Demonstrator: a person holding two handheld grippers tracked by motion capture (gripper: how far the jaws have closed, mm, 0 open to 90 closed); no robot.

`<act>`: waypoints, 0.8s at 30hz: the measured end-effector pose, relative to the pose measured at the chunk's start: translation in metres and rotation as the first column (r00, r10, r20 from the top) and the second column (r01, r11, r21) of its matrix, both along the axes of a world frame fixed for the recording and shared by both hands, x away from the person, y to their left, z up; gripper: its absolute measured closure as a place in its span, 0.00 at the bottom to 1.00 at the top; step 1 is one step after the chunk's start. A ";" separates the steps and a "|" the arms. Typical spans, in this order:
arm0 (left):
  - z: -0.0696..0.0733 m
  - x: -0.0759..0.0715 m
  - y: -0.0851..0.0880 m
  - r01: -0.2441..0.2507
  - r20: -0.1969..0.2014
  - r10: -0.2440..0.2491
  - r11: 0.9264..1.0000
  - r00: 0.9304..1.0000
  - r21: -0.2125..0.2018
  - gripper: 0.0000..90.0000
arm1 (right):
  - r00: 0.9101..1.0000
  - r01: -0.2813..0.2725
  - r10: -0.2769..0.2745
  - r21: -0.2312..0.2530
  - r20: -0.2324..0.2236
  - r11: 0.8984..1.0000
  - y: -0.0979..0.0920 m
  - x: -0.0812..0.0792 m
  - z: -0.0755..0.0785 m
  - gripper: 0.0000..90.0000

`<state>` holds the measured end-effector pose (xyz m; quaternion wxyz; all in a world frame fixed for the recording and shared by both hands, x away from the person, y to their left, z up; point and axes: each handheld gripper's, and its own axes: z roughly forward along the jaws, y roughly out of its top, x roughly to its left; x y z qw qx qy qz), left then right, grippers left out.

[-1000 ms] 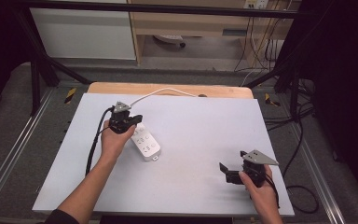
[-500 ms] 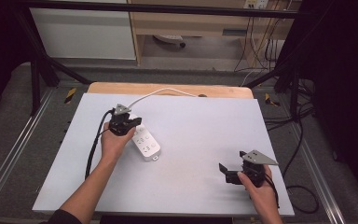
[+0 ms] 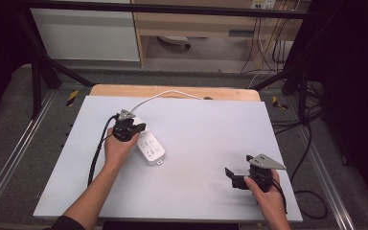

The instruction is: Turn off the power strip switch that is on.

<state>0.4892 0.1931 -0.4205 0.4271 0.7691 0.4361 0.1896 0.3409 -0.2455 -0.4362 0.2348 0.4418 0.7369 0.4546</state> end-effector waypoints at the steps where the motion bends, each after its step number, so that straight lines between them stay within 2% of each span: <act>1: 0.000 0.000 0.000 0.000 -0.002 0.000 1.000 1.000 0.000 1.00 | 1.000 0.000 0.000 0.001 -0.001 1.000 0.000 0.000 0.000 0.03; 24: -0.009 0.000 -0.005 0.009 -0.005 -0.009 0.999 1.000 0.042 1.00 | 1.000 -0.005 0.005 0.001 -0.005 1.000 0.000 0.000 0.000 0.03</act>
